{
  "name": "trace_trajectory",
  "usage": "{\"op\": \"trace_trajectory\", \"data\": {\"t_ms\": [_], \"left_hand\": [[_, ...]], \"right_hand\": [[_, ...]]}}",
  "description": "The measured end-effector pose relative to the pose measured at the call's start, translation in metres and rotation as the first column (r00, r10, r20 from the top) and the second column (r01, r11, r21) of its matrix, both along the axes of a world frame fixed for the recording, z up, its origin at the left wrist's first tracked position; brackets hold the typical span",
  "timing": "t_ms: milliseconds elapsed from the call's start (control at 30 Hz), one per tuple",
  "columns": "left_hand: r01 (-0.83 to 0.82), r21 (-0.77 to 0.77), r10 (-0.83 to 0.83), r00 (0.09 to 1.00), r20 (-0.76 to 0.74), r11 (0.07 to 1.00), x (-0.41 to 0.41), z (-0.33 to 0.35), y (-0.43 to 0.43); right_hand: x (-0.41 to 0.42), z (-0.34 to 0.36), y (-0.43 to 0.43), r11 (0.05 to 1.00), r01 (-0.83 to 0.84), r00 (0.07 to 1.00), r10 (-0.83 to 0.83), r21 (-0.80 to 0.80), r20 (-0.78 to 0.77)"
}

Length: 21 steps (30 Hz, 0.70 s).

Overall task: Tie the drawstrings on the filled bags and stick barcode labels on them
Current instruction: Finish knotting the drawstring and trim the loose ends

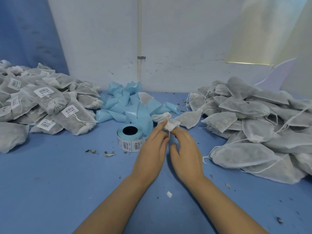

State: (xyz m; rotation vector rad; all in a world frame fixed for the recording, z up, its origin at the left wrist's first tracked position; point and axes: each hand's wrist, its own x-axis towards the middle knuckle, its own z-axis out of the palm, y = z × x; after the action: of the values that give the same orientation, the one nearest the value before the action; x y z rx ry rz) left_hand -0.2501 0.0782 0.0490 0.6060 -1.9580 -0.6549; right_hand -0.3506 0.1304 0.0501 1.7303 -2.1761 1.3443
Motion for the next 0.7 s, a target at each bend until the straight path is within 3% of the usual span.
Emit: {"op": "trace_trajectory", "data": {"t_ms": [133, 600, 700], "left_hand": [[0.055, 0.087, -0.048, 0.995, -0.083, 0.995, 0.0, 0.0014, -0.0006], [0.025, 0.097, -0.012, 0.992, -0.128, 0.995, -0.0043, 0.0057, 0.0046], [0.075, 0.21, -0.03, 0.977, -0.211, 0.975, -0.0045, 0.007, 0.0039]], "right_hand": [[0.0008, -0.0028, -0.0007, 0.999, -0.049, 0.999, 0.049, -0.007, 0.001], [0.0062, 0.0009, -0.0003, 0.984, 0.002, 0.999, -0.01, -0.176, -0.044], [0.0045, -0.0007, -0.0019, 0.991, -0.011, 0.998, 0.003, -0.137, -0.061]]}}
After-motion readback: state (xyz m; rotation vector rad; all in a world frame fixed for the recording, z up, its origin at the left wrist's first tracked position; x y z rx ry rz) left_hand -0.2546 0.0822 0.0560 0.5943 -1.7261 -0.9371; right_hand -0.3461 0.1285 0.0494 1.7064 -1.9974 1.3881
